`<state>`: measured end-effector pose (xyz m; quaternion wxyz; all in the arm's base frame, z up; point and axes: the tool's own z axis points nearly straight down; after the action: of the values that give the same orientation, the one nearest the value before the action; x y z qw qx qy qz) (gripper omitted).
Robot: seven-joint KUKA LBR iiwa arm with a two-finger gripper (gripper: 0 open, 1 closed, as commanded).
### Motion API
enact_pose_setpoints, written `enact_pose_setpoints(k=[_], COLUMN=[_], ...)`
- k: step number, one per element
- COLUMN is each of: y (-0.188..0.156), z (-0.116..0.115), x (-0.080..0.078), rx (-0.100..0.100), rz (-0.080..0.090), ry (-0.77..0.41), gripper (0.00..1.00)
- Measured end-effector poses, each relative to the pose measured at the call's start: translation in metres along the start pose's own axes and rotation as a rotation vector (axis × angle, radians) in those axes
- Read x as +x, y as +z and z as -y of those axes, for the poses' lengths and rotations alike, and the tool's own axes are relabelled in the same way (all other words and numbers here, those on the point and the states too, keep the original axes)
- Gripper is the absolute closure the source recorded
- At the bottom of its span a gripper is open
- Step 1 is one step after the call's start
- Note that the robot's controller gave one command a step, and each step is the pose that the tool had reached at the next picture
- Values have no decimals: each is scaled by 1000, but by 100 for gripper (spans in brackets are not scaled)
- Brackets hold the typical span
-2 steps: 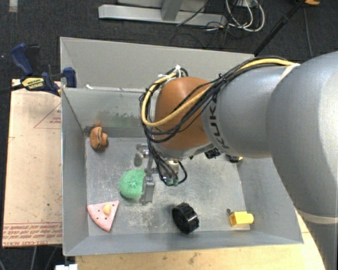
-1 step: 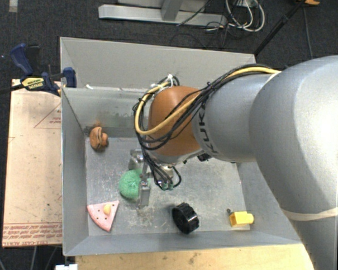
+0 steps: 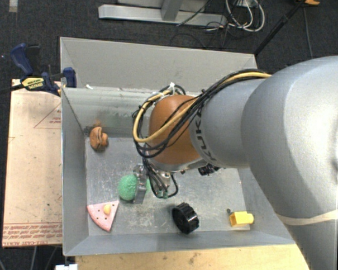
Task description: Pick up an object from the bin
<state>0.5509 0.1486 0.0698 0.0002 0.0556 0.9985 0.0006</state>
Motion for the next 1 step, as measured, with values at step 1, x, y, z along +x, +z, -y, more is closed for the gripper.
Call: enact_pose_setpoints(k=[1], y=[0], z=[0], x=[0], rx=[0], rz=[0], ry=[0], gripper=[100])
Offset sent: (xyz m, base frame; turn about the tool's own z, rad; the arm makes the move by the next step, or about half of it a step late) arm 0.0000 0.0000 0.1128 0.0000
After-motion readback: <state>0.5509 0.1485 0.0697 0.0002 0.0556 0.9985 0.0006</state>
